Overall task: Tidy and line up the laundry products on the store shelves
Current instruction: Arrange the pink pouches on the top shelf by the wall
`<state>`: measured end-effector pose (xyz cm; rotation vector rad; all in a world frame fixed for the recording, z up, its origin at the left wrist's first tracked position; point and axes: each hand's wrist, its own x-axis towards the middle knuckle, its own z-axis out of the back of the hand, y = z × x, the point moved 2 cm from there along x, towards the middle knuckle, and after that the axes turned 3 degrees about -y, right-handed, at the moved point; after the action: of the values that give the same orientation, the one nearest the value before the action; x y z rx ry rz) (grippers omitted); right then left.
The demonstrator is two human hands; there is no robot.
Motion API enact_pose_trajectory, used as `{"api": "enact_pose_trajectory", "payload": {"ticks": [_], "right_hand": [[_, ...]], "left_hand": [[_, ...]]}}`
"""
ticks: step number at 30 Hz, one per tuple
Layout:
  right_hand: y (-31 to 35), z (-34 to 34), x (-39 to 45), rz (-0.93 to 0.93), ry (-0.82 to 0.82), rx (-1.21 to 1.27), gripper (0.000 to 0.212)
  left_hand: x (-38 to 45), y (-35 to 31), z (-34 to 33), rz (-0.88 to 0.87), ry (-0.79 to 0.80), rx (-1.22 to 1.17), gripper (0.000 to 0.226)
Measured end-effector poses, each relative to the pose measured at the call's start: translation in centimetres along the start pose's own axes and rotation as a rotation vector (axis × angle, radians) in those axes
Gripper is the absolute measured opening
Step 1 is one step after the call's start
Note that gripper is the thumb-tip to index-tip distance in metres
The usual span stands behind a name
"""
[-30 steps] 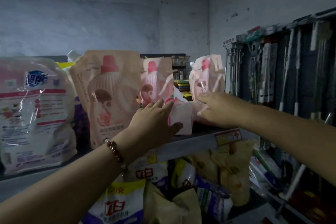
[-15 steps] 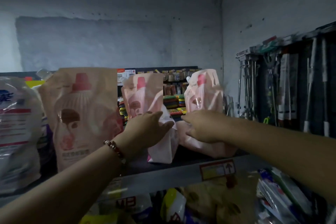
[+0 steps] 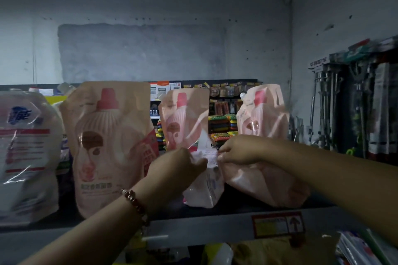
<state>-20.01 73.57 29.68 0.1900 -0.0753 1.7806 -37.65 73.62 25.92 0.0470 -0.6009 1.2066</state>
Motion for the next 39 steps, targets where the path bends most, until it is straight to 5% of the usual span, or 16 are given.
{"api": "enact_pose_trajectory", "payload": {"ticks": [10,16,22,28,34,39], "right_hand": [[-1.0,1.8,2.9,-0.178,-0.015,0.084,0.052],[-1.3,0.3,4.4,-0.178,0.107,-0.048,0.054],[-0.6,-0.4,5.8,-0.152,0.113,-0.018,0.049],[-0.9,-0.9,6.9,-0.199,-0.003,0.28,0.056],[-0.4,-1.8,8.1,-0.205,-0.148,0.396,0.024],[1.3,-1.6,8.7,-0.121,-0.301,0.388,0.03]], "left_hand": [[-1.7,3.8,0.1,0.018,0.02,-0.102,0.054],[-2.2,5.7,1.0,-0.017,-0.011,-0.24,0.037],[-2.9,6.1,-0.8,-0.136,-0.095,0.01,0.028],[-3.7,6.8,-1.5,-0.185,-0.102,-0.091,0.018],[-3.7,7.4,-1.7,-0.195,-0.091,-0.085,0.017],[-4.2,7.5,-1.3,-0.277,-0.182,-0.035,0.013]]}}
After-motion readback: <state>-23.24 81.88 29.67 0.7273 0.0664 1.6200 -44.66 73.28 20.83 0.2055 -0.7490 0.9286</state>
